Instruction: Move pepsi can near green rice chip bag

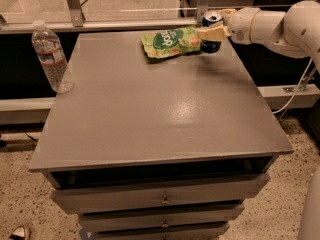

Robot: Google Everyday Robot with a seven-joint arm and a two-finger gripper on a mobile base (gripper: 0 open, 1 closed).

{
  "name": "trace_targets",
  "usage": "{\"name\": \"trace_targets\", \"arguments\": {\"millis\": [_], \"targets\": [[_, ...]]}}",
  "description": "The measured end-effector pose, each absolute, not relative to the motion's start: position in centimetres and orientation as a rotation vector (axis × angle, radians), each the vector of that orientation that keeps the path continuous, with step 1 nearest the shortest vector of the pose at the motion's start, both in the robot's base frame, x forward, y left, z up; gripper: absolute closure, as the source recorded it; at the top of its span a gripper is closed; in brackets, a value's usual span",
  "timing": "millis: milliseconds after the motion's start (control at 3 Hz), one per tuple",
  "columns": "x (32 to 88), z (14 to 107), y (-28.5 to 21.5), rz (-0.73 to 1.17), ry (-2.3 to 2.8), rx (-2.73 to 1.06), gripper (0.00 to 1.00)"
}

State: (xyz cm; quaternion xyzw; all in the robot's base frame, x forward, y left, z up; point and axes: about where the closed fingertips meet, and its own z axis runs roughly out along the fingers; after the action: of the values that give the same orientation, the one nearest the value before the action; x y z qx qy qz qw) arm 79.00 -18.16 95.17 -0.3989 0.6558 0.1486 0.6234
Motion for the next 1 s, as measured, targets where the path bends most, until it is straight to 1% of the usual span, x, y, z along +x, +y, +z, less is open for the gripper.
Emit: {"name": "trace_targets", "arguments": {"millis": [667,1000], "targets": [[80.9,92.8,-17.9,0.377,1.511,-0.851,0.36],[81.2,91.9,-17.7,0.398,1.513,-0.83,0.05]]}}
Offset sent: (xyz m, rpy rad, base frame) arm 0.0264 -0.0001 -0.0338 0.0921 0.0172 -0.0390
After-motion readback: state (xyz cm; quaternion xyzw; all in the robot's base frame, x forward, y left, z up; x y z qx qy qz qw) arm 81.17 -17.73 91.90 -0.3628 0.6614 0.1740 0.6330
